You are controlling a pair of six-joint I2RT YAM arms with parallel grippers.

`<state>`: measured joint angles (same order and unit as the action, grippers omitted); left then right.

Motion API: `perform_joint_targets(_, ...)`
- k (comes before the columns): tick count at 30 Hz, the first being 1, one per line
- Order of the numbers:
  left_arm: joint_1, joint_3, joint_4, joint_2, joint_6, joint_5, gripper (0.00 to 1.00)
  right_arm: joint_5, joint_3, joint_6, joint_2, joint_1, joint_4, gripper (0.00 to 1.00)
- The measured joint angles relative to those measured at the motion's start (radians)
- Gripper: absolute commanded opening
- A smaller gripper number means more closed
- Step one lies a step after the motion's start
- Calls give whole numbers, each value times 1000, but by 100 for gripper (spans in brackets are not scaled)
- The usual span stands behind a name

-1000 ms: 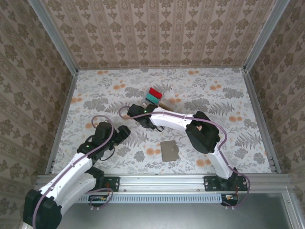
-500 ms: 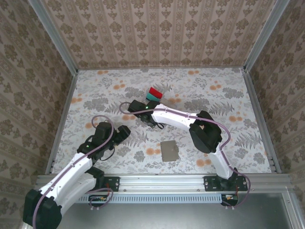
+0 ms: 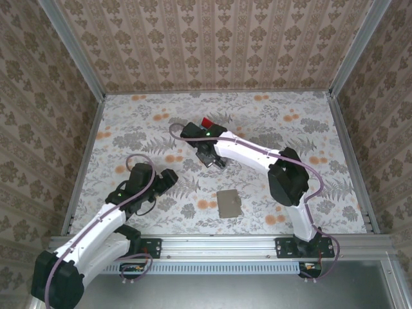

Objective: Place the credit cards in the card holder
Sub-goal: Pick up several credit cards from the storage box.

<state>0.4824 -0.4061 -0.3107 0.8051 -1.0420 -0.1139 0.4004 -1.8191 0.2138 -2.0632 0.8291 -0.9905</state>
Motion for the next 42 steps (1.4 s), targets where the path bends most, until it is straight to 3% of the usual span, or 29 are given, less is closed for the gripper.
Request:
perform_joint_targets(8, 0, -74, 61, 75, 41, -85, 84, -285, 126, 157, 230, -98, 82, 0)
perform_joint_targets(16, 24, -210, 240, 276, 52, -270, 84, -632, 547, 484, 544, -262, 418, 0)
perform_joint_targets(22, 94, -344, 371, 456, 49, -380, 83, -799, 771, 713, 657, -331, 640, 0)
perform_joint_targets(29, 106, -403, 490, 607, -13, -467, 79, -919, 854, 869, 725, -382, 803, 0)
perform_joint_targets(34, 106, -408, 552, 629, -64, -516, 68, -980, 859, 921, 725, -397, 869, 0)
perform_joint_targets(42, 106, -426, 661, 645, -150, -577, 40, -1034, 871, 969, 721, -400, 930, 0)
